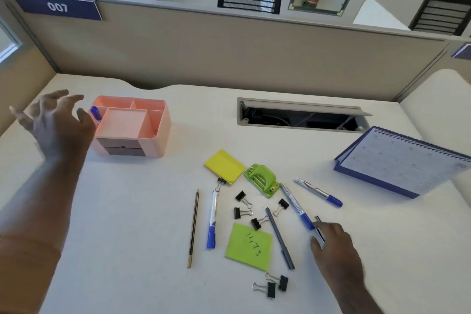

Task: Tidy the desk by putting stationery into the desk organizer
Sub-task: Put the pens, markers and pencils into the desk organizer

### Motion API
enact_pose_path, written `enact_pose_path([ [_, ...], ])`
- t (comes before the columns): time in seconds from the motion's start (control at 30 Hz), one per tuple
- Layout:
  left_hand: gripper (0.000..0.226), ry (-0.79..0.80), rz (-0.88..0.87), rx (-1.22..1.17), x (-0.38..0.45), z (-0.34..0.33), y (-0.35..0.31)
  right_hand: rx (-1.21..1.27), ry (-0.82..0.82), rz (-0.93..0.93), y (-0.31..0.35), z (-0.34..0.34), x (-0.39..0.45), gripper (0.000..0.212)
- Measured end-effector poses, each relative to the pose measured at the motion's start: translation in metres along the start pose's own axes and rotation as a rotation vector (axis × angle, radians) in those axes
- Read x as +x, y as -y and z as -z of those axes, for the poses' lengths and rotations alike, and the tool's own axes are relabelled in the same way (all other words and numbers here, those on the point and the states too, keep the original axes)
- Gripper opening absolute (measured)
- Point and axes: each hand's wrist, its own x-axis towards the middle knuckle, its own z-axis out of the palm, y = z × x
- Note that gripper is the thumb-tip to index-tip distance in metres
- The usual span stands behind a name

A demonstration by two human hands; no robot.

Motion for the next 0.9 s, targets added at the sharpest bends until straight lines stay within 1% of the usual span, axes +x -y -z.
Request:
enact_pose_path([
  [0.1,0.035,-0.049,-0.121,-0.036,-0.043,0.014,-0.023,-0.092,-0.002,0.014,0.001,-0.004,0.006,0.041],
  [0.2,0.035,-0.064,-0.236,-0.098,-0.092,0.023,-0.047,-0.119,-0.019,0.017,0.006,-0.003,0.009,0.034],
  [0.27,0.035,-0.038,-0.264,-0.178,-0.126,0.026,-0.064,-0.105,-0.014,0.004,0.008,-0.001,0.012,0.028],
  [0.37,0.033,0.074,-0.31,-0.324,-0.183,0.03,-0.092,0.046,0.002,-0.064,0.01,-0.002,0.013,0.021],
  [0.43,0.033,0.2,-0.306,-0.404,-0.221,0.031,-0.109,0.147,0.003,-0.115,0.012,-0.001,0.011,0.018],
  [0.5,0.032,0.336,-0.293,-0.46,-0.255,0.032,-0.126,0.191,0.02,-0.14,0.013,0.0,0.009,0.014],
  [0.57,0.032,0.473,-0.252,-0.524,-0.284,0.033,-0.143,0.27,0.036,-0.169,0.012,0.0,0.007,0.01],
  [0.67,0.033,0.681,-0.148,-0.617,-0.314,0.034,-0.165,0.464,0.044,-0.211,0.011,0.002,0.004,0.008],
  [0.73,0.033,0.86,-0.059,-0.629,-0.324,0.036,-0.182,0.599,0.044,-0.225,0.014,0.006,0.001,0.008],
  [0.83,0.029,1.076,0.158,-0.686,-0.326,0.034,-0.205,0.805,0.097,-0.214,0.032,0.015,-0.01,0.013],
  [0.9,0.03,1.138,0.308,-0.79,-0.325,0.029,-0.216,0.888,0.173,-0.198,0.047,0.018,-0.02,0.016],
])
